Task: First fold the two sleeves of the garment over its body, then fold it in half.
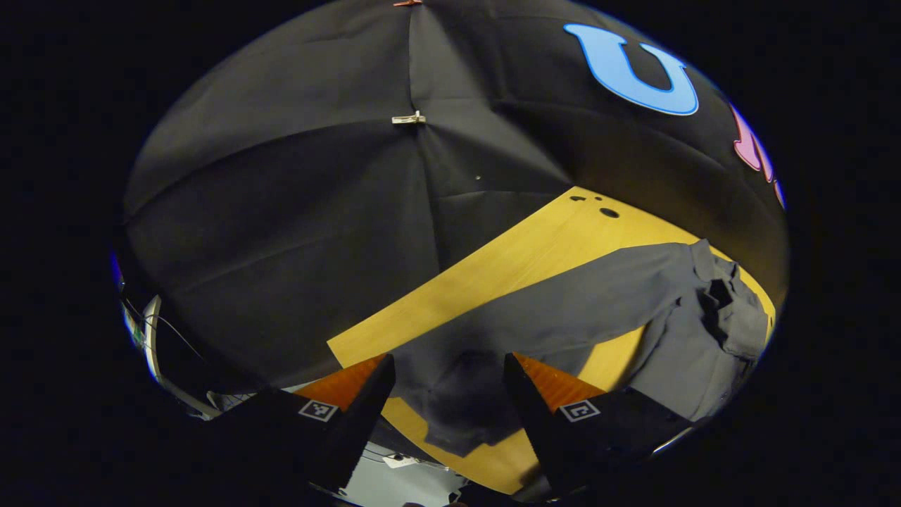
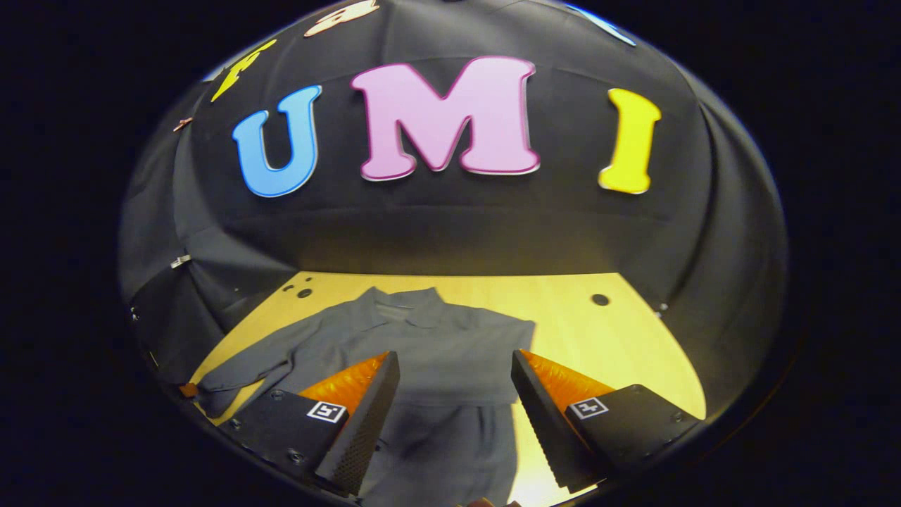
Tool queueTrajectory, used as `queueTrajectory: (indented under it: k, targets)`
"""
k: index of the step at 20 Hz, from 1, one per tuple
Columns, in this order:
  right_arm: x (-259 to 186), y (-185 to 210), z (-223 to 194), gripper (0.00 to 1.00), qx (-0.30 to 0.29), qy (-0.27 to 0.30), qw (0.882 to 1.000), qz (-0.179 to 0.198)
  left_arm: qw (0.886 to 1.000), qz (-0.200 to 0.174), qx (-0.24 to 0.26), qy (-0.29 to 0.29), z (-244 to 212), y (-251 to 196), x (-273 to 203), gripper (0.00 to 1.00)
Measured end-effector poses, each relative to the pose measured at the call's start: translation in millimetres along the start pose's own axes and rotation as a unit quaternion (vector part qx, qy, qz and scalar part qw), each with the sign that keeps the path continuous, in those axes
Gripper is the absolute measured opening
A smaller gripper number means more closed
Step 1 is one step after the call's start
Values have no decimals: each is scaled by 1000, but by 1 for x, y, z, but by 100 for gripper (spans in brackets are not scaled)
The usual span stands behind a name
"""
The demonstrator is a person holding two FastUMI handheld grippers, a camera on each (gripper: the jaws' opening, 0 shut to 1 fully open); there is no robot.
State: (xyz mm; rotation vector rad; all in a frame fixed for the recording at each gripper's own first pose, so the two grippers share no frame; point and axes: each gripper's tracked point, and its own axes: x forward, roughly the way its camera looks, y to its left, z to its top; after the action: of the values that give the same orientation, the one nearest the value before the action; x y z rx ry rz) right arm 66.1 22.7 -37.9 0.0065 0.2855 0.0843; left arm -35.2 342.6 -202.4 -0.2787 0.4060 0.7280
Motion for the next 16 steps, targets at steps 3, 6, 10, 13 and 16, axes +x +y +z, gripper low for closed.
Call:
queueTrajectory:
  k: [3,6,10,13,16]
  targets:
    - [-37,-35,-9,98,11,2,999,-44,1000,21,-15,18,-7,18,17,98]
    - [-65,-52,-22,98,25,2,997,-72,999,22,-13,38,-14,26,31,98]
    - [-88,-55,-39,98,41,4,995,-92,998,3,1,67,-24,20,46,98]
    - [-98,-51,-40,99,48,-2,993,-103,998,-12,13,64,-22,14,46,94]
    - [-101,-45,-39,98,52,-9,993,-107,996,-39,33,72,-22,1,50,76]
